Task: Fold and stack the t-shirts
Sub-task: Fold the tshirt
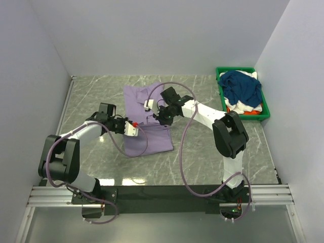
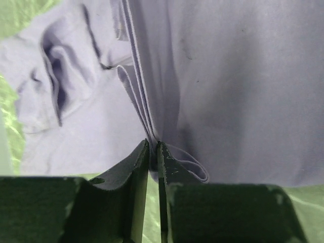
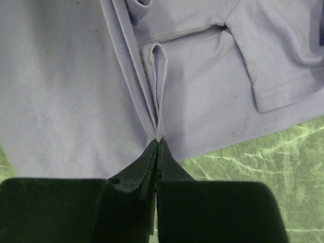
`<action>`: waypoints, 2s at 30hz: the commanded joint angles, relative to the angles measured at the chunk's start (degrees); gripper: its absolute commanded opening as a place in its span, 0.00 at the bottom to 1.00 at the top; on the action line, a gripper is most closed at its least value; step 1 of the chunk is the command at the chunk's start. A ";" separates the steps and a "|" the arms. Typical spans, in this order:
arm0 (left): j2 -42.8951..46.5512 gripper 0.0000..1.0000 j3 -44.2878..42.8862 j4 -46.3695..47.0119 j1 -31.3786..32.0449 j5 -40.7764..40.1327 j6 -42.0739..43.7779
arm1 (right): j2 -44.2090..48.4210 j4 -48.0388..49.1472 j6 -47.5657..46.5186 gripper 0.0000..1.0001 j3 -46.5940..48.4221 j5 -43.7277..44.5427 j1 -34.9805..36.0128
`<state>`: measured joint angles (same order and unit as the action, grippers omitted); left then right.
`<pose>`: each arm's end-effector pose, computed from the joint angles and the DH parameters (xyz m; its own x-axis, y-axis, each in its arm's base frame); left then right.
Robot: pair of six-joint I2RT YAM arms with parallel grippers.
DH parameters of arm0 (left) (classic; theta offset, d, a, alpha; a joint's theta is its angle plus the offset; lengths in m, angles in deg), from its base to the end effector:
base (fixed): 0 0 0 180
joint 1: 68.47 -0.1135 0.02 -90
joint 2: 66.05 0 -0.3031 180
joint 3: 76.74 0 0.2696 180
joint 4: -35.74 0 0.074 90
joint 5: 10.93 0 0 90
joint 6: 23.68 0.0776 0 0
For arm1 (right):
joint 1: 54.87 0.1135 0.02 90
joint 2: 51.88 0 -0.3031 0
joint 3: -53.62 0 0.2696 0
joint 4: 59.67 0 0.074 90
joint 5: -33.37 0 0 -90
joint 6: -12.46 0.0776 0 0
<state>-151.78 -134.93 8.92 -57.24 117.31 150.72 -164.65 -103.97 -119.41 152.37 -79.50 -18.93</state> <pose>0.2997 -0.1085 0.1814 0.4265 0.7123 -0.5575 0.8428 -0.0892 0.5308 0.3671 0.3034 0.2038 -0.0418 -0.7899 -0.6118 -0.9856 0.1329 -0.1042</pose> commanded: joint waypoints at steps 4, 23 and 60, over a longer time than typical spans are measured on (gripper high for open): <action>0.65 0.18 -3.26 0.08 -0.68 6.05 3.92 | 4.22 -3.71 -0.85 0.00 2.80 1.08 -1.40; -5.32 0.21 -5.19 2.89 -1.38 4.39 0.94 | -4.47 -1.78 -1.73 0.00 7.63 3.80 -2.46; 30.44 0.54 19.23 -11.62 6.97 -4.49 -24.92 | 0.19 -2.31 32.90 0.27 -13.10 -15.10 -3.08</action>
<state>-123.80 -117.17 -1.63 -50.60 112.94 121.78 -164.32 -110.33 -89.29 140.80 -93.75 -22.58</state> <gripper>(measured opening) 0.539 0.271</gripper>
